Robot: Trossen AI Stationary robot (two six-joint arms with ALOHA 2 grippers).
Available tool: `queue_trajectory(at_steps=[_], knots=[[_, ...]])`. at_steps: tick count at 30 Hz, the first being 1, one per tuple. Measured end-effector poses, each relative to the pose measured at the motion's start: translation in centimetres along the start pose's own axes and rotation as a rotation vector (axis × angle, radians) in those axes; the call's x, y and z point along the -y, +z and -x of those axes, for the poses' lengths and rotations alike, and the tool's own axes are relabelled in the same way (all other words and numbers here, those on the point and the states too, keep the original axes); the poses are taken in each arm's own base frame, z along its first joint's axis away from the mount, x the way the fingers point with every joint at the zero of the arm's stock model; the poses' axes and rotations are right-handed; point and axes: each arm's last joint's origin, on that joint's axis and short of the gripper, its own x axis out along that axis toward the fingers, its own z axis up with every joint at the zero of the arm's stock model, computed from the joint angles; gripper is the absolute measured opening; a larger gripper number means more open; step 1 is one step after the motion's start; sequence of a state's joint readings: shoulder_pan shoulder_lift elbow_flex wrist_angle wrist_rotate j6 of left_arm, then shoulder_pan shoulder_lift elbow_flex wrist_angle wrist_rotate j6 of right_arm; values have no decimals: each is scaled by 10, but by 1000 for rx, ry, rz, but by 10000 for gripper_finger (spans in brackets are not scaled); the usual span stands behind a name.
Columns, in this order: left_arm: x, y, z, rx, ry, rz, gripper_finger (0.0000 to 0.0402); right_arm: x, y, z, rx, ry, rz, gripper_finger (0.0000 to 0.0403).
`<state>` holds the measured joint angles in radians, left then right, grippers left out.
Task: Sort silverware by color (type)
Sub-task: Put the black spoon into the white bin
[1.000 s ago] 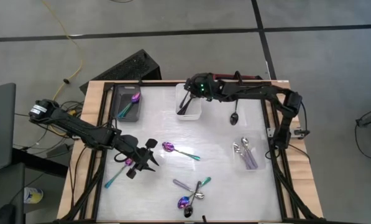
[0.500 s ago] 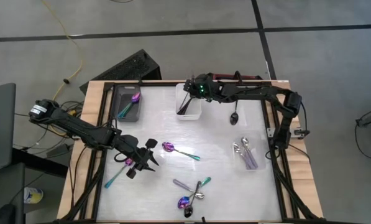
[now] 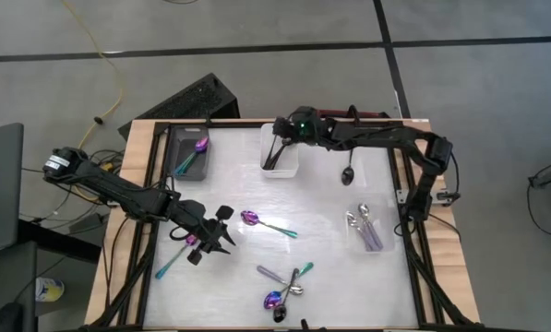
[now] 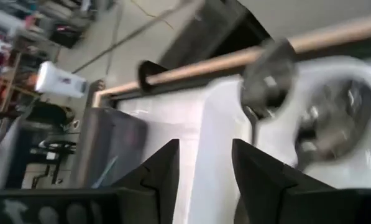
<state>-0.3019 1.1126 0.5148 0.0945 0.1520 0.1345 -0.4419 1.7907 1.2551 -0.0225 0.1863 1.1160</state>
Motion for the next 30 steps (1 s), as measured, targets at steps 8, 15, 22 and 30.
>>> queue_trajectory(at_steps=[8,15,22,30], knots=[[0,0,0,0,0,1,114,7,21,-2,53,2,53,157],[-2,1,0,11,24,-9,114,11,28,-3,11,8,182,122],[-12,7,2,76,89,-29,114,21,20,-14,17,-74,297,42],[-35,8,8,115,255,81,114,14,34,-50,-41,-83,430,20]])
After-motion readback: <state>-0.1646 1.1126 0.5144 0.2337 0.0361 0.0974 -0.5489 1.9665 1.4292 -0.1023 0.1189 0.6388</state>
